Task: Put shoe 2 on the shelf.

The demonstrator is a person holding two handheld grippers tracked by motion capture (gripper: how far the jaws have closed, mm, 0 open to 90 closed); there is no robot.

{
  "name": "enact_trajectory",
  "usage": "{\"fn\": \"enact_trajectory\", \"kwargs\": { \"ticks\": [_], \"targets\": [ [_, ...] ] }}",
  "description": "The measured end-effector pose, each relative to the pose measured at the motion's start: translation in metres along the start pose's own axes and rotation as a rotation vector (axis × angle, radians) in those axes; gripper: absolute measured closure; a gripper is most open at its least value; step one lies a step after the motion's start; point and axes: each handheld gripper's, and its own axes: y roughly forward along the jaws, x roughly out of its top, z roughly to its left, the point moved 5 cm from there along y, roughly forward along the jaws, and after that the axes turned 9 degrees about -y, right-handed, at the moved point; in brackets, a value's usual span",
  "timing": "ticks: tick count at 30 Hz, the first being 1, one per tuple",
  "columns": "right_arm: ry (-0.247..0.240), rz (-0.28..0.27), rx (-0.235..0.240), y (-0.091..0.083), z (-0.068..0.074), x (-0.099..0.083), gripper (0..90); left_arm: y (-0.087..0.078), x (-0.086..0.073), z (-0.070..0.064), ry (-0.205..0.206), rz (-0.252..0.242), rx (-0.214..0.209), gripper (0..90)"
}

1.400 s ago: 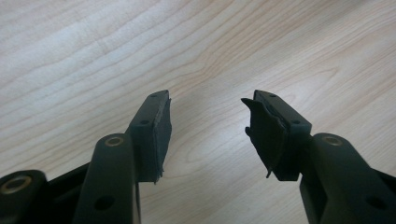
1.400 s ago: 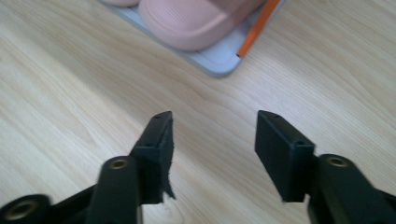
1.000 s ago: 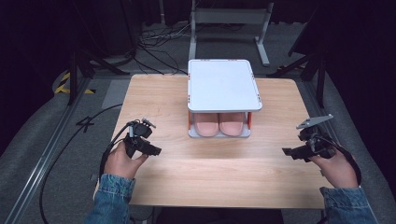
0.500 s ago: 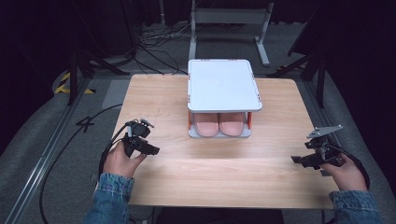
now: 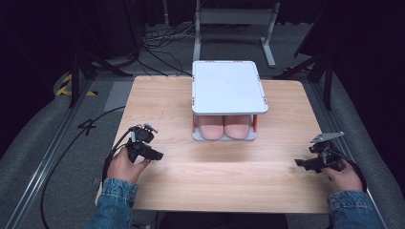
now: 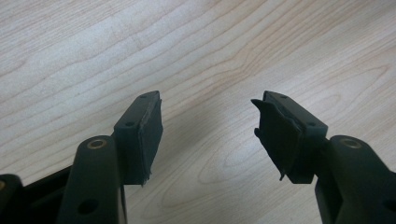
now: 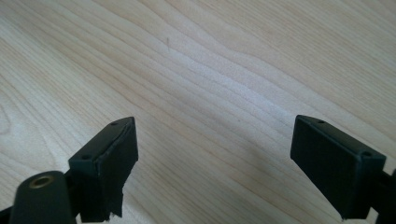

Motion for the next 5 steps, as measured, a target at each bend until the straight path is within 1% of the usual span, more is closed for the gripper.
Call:
{"fn": "enact_trajectory", "kwargs": {
  "ticks": [5],
  "targets": [
    [-0.005,-0.001,-0.017,0.0049,0.0009,0.0003,15.3,0.001,-0.0033,0.003,-0.012,-0.014,0.001,39.7]
  ]
}}
